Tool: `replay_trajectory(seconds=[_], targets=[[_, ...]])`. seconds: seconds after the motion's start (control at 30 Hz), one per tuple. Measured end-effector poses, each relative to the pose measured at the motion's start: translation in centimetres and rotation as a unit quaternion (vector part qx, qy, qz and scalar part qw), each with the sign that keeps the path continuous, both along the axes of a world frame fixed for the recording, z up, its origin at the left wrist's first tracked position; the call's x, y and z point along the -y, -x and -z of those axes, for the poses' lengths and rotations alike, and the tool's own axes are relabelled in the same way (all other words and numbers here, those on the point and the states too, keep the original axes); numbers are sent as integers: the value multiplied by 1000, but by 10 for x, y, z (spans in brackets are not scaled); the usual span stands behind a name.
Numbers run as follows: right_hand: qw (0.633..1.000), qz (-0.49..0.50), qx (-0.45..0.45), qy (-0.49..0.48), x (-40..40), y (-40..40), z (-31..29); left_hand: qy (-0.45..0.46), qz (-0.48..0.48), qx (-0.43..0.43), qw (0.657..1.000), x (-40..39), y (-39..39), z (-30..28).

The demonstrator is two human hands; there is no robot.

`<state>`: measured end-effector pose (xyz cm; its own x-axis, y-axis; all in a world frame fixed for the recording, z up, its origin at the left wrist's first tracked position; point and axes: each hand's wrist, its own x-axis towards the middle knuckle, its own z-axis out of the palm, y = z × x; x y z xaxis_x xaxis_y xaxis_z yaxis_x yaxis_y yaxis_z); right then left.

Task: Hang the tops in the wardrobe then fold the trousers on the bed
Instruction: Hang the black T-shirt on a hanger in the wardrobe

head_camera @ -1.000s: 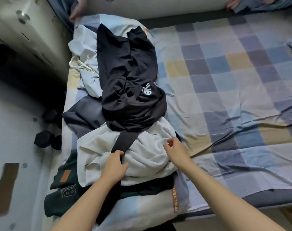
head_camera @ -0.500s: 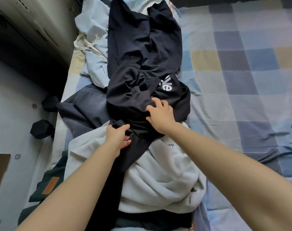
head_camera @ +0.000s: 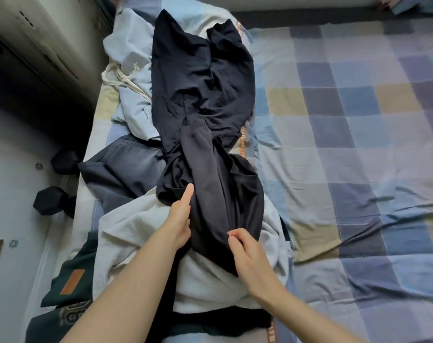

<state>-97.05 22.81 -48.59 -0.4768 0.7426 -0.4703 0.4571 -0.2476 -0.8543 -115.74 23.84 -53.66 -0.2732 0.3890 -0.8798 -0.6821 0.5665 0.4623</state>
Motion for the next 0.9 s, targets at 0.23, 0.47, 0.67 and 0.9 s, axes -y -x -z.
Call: replay_trajectory(seconds=[0.23,0.47,0.67,0.9], targets=[[997,-56,-43,42,17,-23,-55,43,-8,-52,998,20,-19,-42],[996,28,51,65,44,-61,-115,-31,-20,-67,997,77,-12,-152],[935,179,12,305,77,-77,-164,-94,16,36,995,128,-29,-269],[780,317,-99,531,145,-82,-175,-151,120,96,977,164,-61,-375]])
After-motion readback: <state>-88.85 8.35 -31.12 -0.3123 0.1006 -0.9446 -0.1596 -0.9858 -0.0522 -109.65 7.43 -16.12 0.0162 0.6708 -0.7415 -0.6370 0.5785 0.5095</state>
